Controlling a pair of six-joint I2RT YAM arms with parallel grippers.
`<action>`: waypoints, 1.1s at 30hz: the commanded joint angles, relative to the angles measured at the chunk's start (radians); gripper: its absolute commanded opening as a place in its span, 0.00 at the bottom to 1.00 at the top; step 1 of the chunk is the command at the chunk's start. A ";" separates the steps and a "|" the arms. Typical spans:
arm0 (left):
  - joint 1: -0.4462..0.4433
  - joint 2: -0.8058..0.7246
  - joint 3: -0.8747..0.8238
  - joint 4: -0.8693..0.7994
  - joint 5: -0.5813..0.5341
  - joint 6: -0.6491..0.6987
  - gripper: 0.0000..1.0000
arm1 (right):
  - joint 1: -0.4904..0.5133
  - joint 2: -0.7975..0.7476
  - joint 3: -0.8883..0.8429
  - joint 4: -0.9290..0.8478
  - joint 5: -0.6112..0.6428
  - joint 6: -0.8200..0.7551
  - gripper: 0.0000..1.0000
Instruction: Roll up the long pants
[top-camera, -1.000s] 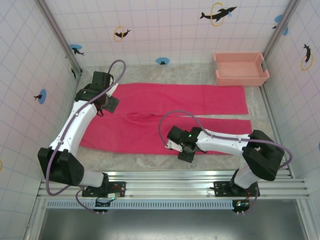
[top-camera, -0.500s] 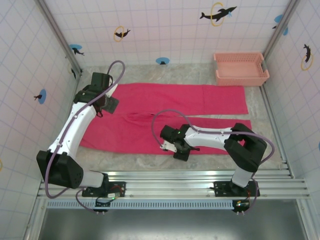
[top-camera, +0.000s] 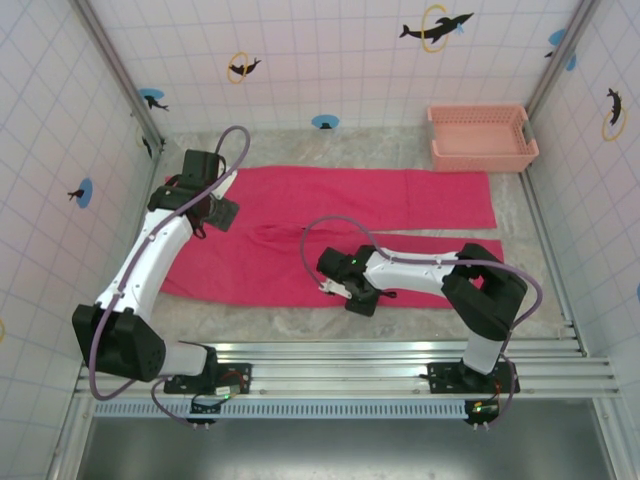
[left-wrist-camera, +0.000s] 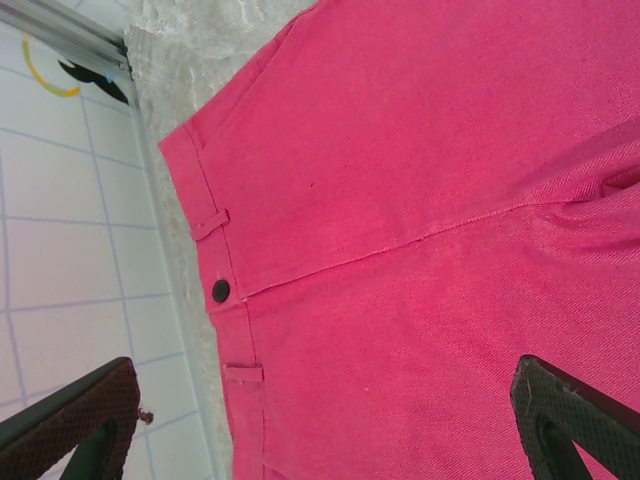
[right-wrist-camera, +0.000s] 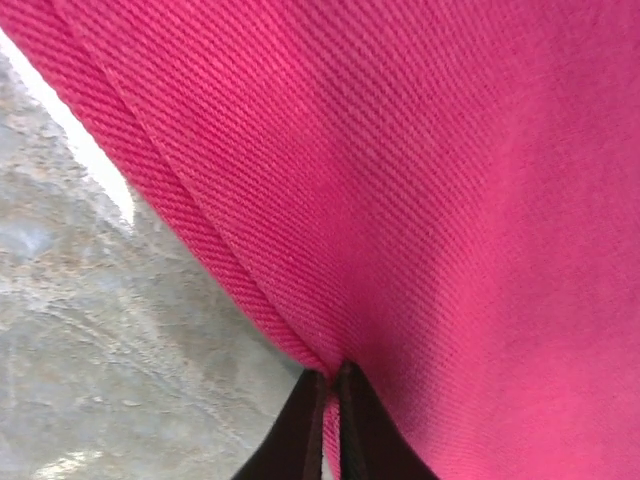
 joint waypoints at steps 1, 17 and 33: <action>-0.004 -0.046 -0.017 0.010 0.019 0.010 0.98 | -0.012 0.000 0.040 0.005 0.058 0.002 0.05; -0.005 -0.083 -0.054 0.025 0.067 0.014 0.97 | -0.083 -0.116 0.264 -0.085 0.183 -0.082 0.00; -0.127 -0.177 -0.292 -0.033 0.104 -0.020 0.97 | -0.308 0.054 0.512 -0.029 0.039 -0.163 0.00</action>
